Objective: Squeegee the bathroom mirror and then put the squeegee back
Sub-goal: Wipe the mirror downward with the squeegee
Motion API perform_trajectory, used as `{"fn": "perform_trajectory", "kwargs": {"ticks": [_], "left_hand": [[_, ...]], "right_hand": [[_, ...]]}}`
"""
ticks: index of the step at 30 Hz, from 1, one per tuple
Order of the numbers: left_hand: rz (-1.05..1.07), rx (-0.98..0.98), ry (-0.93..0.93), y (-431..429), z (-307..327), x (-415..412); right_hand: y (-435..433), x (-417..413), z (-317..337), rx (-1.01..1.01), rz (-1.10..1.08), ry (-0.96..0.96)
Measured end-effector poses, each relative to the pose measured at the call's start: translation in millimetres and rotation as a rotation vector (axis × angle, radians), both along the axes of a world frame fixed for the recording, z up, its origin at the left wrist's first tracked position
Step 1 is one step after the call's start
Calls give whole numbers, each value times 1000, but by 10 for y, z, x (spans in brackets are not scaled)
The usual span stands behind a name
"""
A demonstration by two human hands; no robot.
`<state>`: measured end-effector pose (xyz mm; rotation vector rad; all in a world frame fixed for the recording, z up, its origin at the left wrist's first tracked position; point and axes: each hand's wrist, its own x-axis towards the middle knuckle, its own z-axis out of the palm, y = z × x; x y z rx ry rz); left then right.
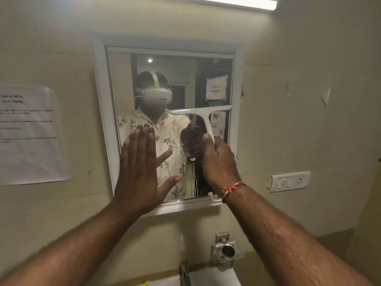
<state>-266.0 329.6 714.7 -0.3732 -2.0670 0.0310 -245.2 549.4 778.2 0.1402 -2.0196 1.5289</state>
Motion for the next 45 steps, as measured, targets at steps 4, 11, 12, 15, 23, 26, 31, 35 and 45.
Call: {"fn": "perform_trajectory", "kwargs": {"ticks": [4, 11, 12, 15, 23, 26, 31, 35, 45], "left_hand": [[-19, 27, -32, 38, -248, 60], [-45, 60, -73, 35, -610, 176], [-44, 56, -75, 33, -644, 193], [-50, 54, -92, 44, -745, 238], [6, -12, -153, 39, -1024, 318], [19, -27, -164, 12, -1104, 345], [31, -41, -186, -48, -1244, 429], [47, -45, -210, -110, -1318, 477], [41, -53, -232, -107, -1432, 542]], "right_hand": [[8, 66, -288, 0, 8, -41], [-3, 240, -897, 2, 19, -125], [-5, 253, -992, -3, 21, -144], [-18, 288, -1256, -29, 17, -189], [-32, 354, -1767, -52, -23, -267], [-21, 382, -1828, -37, -23, -281], [-41, 409, -1890, -51, -24, -302], [-39, 499, -2031, -30, -20, -341], [-8, 525, -2165, -28, -3, -396]]}}
